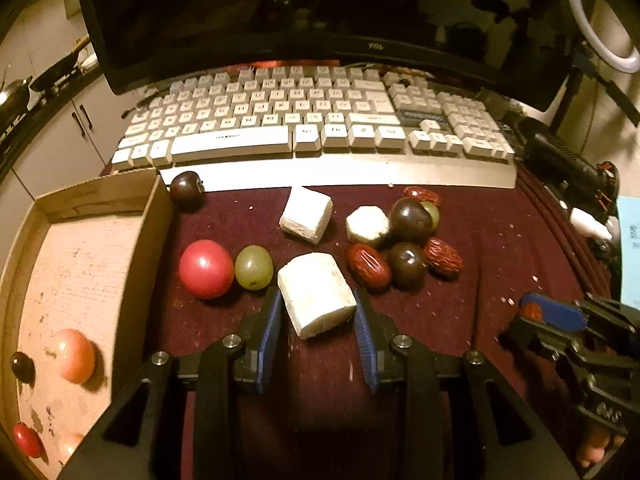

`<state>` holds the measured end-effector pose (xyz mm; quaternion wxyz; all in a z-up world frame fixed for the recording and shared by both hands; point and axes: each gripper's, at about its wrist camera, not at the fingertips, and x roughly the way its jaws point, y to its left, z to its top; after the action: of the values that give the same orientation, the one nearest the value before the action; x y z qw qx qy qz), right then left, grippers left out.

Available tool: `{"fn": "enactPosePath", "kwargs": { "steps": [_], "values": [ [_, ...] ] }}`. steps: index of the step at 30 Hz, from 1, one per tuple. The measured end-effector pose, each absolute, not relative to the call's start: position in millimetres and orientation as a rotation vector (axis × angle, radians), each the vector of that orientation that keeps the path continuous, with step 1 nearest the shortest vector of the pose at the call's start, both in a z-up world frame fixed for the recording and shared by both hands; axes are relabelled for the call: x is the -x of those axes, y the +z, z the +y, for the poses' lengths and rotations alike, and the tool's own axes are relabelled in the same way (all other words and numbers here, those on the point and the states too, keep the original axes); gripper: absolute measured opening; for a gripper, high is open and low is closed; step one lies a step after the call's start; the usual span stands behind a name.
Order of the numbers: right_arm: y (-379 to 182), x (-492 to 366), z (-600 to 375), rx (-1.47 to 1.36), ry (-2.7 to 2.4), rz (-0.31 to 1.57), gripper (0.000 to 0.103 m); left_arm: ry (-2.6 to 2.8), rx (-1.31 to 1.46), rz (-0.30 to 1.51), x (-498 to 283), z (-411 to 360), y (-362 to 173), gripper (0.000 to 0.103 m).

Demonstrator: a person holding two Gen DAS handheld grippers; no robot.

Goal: Organize fruits
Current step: 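Grasp the white block with the left gripper while the right gripper grasps a red date, then carry white block and red date into the tray and release them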

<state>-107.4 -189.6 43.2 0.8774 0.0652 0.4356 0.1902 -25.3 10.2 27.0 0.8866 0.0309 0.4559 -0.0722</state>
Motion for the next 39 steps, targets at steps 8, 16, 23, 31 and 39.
{"fn": "enactPosePath", "kwargs": {
  "steps": [8,16,23,31,39],
  "values": [
    [52.3,116.1,-181.8,-0.115,0.433,0.841,0.034,-0.177,-0.034,0.857,73.7,24.3,56.9,0.035],
    [59.9,120.6,-159.1,-0.084,0.455,0.833,0.034,-0.135,0.0,0.791,108.0,58.4,76.1,0.035],
    [84.5,114.0,-108.5,-0.047,0.511,0.814,0.034,-0.045,0.047,0.752,120.2,115.0,84.6,0.035],
    [107.0,94.9,-21.6,-0.018,0.612,0.807,0.034,0.062,0.104,0.758,126.4,177.9,78.6,0.035],
    [104.2,85.2,61.3,0.003,0.735,0.862,0.034,0.076,0.103,0.798,130.8,201.3,60.2,0.035]
  ]
}}
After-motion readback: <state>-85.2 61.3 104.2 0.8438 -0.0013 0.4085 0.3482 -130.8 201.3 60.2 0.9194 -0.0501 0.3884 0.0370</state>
